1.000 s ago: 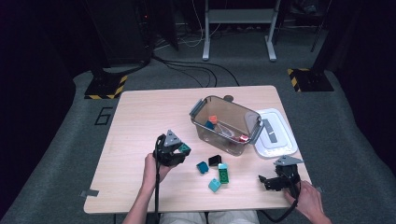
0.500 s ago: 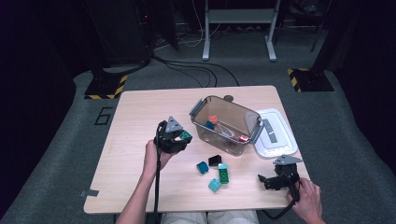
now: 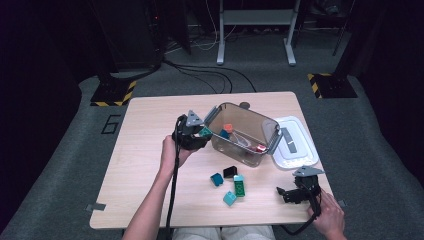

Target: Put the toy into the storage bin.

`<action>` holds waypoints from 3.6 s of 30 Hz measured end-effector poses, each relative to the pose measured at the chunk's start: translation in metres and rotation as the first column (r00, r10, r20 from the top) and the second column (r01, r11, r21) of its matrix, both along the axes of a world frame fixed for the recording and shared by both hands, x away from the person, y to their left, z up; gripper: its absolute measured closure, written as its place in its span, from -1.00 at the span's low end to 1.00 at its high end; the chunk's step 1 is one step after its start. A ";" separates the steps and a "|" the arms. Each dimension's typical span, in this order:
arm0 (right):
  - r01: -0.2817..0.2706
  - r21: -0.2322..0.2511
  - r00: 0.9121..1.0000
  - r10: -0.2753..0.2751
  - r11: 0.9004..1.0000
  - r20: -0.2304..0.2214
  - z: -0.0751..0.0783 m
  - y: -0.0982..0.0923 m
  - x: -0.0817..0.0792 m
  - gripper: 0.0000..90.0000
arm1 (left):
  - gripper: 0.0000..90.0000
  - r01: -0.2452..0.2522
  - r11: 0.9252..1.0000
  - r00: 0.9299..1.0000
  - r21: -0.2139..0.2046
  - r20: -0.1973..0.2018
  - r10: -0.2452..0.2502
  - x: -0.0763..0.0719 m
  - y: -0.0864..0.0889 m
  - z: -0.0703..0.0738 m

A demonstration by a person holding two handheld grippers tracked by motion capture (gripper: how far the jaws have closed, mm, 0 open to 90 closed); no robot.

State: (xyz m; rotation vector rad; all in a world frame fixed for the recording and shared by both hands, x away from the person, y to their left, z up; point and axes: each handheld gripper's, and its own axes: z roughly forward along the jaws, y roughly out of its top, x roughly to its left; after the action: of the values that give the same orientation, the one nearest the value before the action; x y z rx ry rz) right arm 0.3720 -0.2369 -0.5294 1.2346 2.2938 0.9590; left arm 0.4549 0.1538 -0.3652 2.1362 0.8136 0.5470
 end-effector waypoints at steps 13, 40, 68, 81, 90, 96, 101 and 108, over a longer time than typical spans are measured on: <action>0.002 -0.001 1.000 -0.002 1.000 0.001 0.000 0.000 0.000 -1.00 | 0.30 -0.012 1.000 1.000 0.010 0.016 0.012 0.027 -0.014 0.020; 0.005 -0.002 1.000 -0.005 1.000 0.002 0.000 -0.001 0.000 -1.00 | 0.30 -0.044 0.994 0.991 0.099 -0.123 0.056 0.084 -0.058 -0.011; 0.004 -0.004 1.000 -0.004 1.000 0.004 0.000 -0.001 0.000 -1.00 | -0.73 -0.044 0.998 0.997 0.036 -0.057 0.046 0.011 -0.016 -0.015; 0.003 -0.003 1.000 -0.003 1.000 0.001 0.000 -0.001 0.000 -1.00 | -0.85 -0.018 0.997 0.992 0.074 -0.123 0.027 -0.012 -0.010 -0.067; 0.009 -0.002 1.000 -0.009 1.000 -0.001 0.000 -0.001 -0.001 -1.00 | -1.00 0.028 0.997 0.979 0.067 -0.203 -0.014 -0.030 -0.018 -0.107; 0.009 -0.002 1.000 -0.009 1.000 -0.001 0.000 -0.001 -0.001 -1.00 | -1.00 0.060 0.996 0.969 0.061 -0.244 -0.043 -0.035 -0.026 -0.127; 0.006 -0.004 1.000 -0.006 1.000 0.002 0.000 -0.001 -0.001 -1.00 | -1.00 0.067 0.996 0.964 0.052 -0.262 -0.051 -0.035 -0.028 -0.134; 0.007 -0.004 1.000 -0.007 1.000 0.001 0.000 -0.001 -0.001 -1.00 | -0.91 0.090 0.994 0.961 0.064 -0.267 -0.070 -0.040 -0.031 -0.143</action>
State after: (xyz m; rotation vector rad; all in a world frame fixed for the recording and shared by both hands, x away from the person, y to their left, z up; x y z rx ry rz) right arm 0.3714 -0.2383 -0.5294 1.2389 2.2881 0.9527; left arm 0.4151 0.1229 -0.5084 2.3337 0.8568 0.2563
